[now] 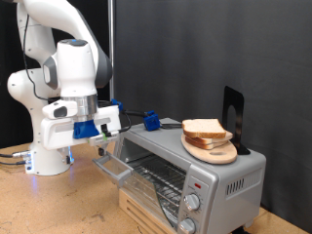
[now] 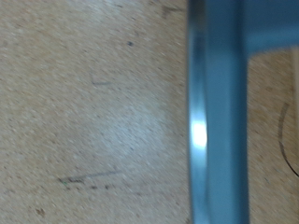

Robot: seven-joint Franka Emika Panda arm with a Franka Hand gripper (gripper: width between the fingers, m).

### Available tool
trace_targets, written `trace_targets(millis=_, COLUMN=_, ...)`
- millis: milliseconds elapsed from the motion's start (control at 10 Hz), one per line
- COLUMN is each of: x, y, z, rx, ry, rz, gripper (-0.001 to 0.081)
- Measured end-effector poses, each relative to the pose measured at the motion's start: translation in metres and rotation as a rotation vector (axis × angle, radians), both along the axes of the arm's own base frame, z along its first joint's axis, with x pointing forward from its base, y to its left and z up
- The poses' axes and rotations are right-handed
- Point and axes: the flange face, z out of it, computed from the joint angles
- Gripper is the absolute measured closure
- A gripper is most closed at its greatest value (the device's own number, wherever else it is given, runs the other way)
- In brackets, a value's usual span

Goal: Make a piece of toast with the oven

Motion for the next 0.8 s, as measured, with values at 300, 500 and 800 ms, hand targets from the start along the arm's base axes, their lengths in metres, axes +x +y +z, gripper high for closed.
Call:
trace_targets(millis=300, x=-0.002, y=-0.014, z=-0.012, rx=-0.055, ry=0.035, rz=-0.01, gripper=0.0124)
trace_targets(millis=500, x=0.0, y=-0.019, z=-0.025, rx=-0.094, ry=0.03, rz=-0.047, gripper=0.0124)
trace_targets(millis=800, x=0.003, y=-0.035, z=-0.049, rx=-0.154, ry=0.03, rz=-0.077, gripper=0.0124)
